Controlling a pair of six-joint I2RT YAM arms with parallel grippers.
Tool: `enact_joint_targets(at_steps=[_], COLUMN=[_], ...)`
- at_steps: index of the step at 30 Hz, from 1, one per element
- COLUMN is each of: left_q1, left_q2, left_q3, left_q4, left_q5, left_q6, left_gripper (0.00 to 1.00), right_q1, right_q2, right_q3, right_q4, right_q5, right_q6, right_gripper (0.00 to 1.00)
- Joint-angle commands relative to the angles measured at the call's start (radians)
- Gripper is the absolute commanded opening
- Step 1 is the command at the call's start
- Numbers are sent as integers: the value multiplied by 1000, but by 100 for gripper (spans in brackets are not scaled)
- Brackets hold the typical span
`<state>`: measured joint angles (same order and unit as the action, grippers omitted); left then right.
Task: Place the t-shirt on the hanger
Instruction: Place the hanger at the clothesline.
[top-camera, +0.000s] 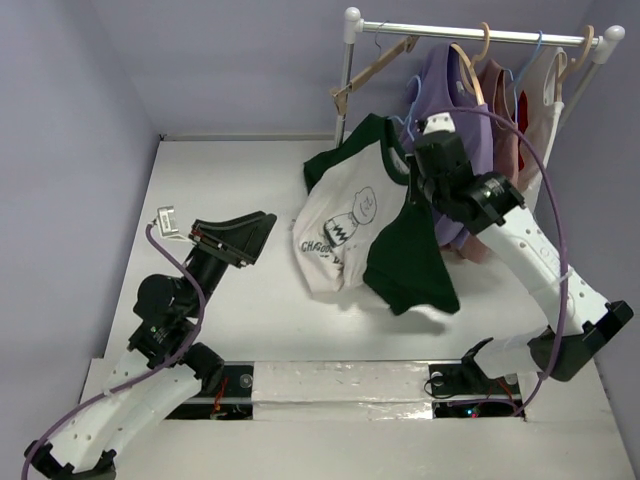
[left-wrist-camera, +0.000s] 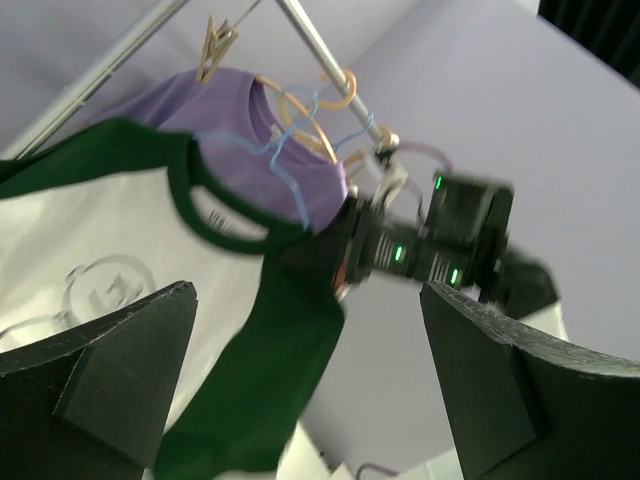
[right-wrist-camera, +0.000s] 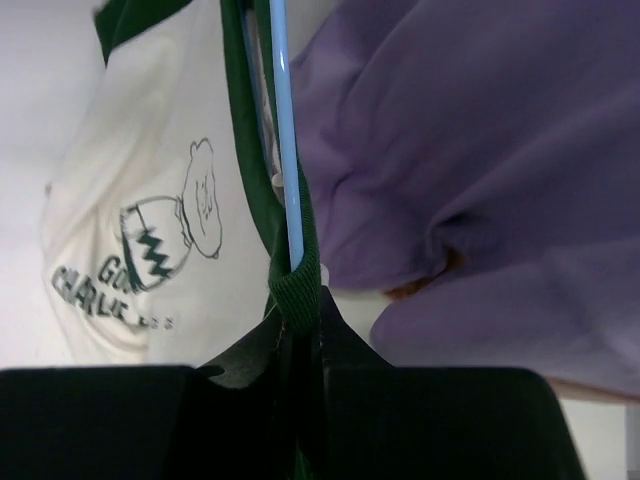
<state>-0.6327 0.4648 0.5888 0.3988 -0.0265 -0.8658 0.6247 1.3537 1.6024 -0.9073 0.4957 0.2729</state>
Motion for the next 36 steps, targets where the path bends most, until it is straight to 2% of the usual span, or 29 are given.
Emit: enact_joint_targets(at_steps=[1, 8, 14, 21, 27, 36], left_q1=[4, 4, 4, 4, 4, 4], left_q2=[-40, -92, -112, -104, -92, -98], left_q3=[-18, -3, -10, -20, -27, -20], left_q4=[-58, -147, -192, -198, -199, -232], left_q5=[56, 36, 37, 7, 4, -9], left_q6=[62, 143, 175, 200, 202, 211], left_gripper=[93, 94, 94, 94, 94, 94], right_q1=[-57, -105, -114, -123, -157, -177], right_q2=[40, 156, 208, 197, 315, 329], right_q3=[152, 436, 556, 550, 627, 510], right_q4=[15, 1, -15, 30, 30, 110], right_q5=[78, 121, 144, 153, 110, 86], right_q6=[-67, -136, -153, -196, -244, -236], right_gripper=[0, 0, 0, 0, 0, 0])
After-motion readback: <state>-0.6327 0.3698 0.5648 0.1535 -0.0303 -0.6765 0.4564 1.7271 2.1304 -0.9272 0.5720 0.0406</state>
